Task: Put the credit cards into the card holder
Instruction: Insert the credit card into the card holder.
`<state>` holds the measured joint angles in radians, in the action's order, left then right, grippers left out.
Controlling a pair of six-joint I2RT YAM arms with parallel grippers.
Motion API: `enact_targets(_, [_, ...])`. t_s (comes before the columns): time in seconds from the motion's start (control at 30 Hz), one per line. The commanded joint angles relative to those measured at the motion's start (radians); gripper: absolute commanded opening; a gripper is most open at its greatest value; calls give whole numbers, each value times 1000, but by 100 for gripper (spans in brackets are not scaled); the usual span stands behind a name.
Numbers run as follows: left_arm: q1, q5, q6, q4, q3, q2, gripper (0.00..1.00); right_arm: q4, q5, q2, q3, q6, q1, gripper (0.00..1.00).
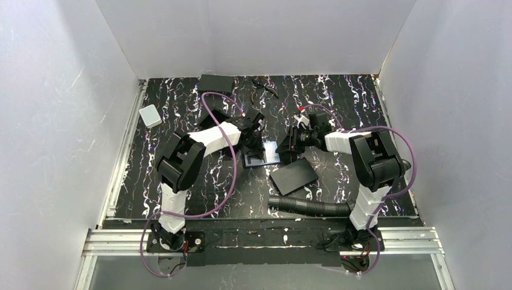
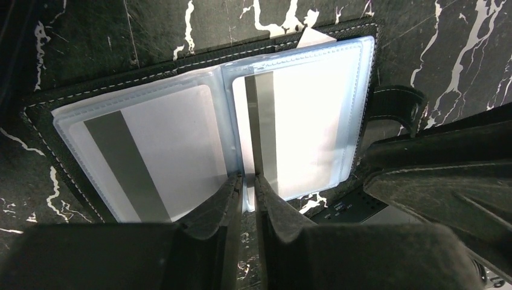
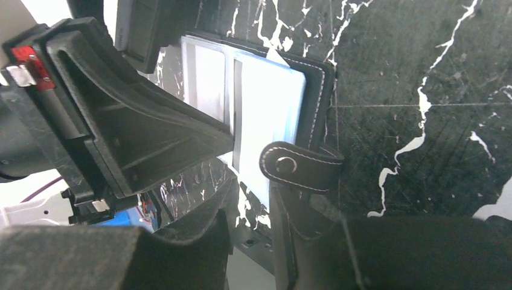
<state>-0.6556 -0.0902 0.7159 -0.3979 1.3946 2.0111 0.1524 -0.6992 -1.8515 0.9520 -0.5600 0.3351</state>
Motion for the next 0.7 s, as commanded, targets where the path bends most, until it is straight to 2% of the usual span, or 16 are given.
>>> enact_targets(0.0, [6,20,-2,-39,16,37,11,8,-15,-30,20,17,4,34])
enact_targets(0.13, [6,16,2,-43,10,42,9,18,-13,-35,16,16,6,35])
enact_targets(0.23, [6,20,3,-44,4,42,4,26,-17,-40,13,12,12,35])
enact_targets(0.67, [6,12,9,-30,-19,34,3,54,-19,-46,13,-12,32,35])
